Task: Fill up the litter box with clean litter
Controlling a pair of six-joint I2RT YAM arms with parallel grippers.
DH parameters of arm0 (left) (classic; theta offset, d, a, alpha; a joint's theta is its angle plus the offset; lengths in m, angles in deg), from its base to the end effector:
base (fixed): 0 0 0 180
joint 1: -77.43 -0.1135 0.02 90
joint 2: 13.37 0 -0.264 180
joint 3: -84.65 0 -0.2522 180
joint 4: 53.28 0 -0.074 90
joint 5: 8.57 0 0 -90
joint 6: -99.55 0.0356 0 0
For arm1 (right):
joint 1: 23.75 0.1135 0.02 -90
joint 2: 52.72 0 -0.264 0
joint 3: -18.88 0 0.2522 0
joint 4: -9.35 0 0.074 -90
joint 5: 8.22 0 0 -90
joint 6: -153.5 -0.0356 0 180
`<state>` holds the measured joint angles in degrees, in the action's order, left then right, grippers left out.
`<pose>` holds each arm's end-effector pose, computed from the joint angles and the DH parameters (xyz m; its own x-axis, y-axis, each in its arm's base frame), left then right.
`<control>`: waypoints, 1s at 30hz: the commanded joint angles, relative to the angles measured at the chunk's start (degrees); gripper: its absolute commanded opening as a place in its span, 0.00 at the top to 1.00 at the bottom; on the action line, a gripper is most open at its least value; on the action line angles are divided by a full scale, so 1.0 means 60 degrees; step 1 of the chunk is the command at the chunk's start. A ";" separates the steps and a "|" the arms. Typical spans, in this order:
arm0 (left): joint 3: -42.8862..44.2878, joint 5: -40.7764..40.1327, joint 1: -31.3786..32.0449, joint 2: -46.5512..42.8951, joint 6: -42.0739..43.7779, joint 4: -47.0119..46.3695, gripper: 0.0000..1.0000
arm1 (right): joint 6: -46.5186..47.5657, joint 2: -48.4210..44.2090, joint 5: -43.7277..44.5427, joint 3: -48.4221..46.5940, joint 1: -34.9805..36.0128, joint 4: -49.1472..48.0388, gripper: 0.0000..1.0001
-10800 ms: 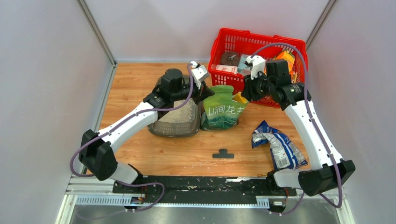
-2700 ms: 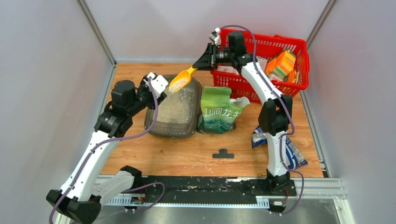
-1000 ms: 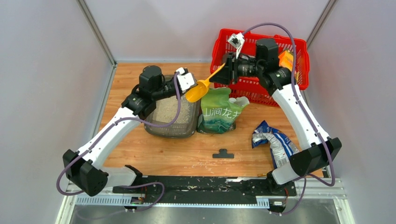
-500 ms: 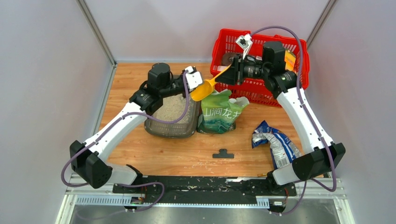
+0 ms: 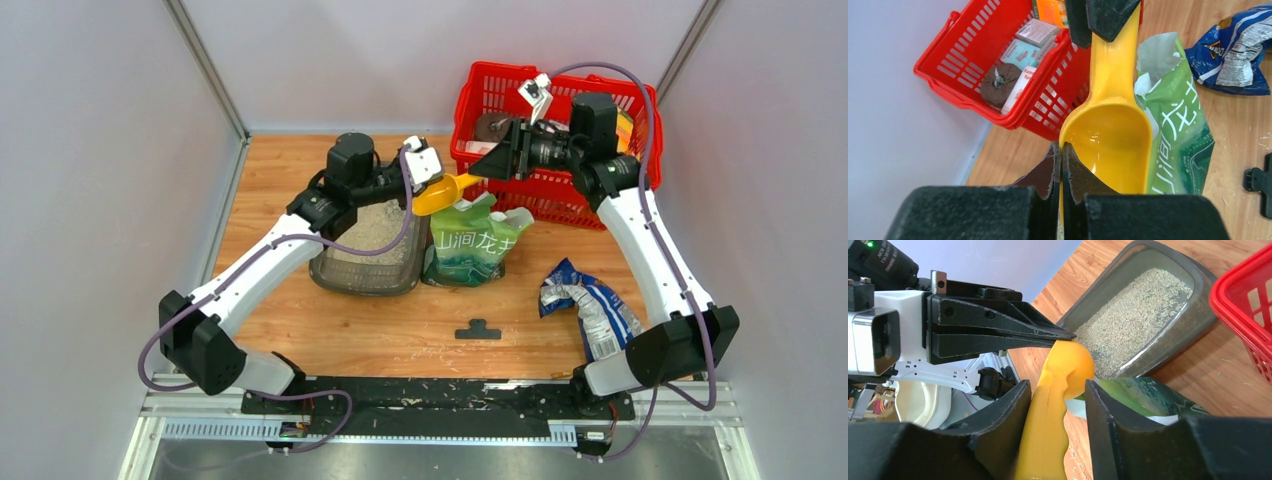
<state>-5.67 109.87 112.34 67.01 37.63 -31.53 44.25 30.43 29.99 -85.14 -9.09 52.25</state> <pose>0.2589 -0.2014 0.3918 0.2604 0.3230 -0.9099 0.8637 0.3433 0.3690 0.2959 0.1063 0.4294 -0.6265 0.0469 -0.7780 -0.6934 0.4222 0.5839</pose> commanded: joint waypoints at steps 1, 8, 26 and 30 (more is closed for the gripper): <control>0.0398 0.0621 0.0201 0.0007 -0.0416 0.0104 1.00 | -0.0527 -0.0382 0.0209 0.0248 -0.0157 -0.0682 0.52; 0.0559 0.0123 0.0201 0.0138 -0.0869 -0.0013 1.00 | -0.0645 -0.0514 0.0355 0.0394 -0.0157 -0.0829 0.45; 0.0852 -0.0215 0.0201 0.0417 -0.1764 -0.0013 1.00 | -0.0894 -0.0617 0.1425 0.0541 -0.0158 -0.1210 0.59; 0.0911 -0.0156 0.0201 0.0461 -0.1793 -0.0013 1.00 | -0.0894 -0.0602 0.1308 0.0526 -0.0157 -0.1283 0.88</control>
<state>-2.24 106.84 113.13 69.79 28.73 -31.07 38.11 28.29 34.50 -81.86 -9.57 48.21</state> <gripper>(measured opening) 0.017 0.275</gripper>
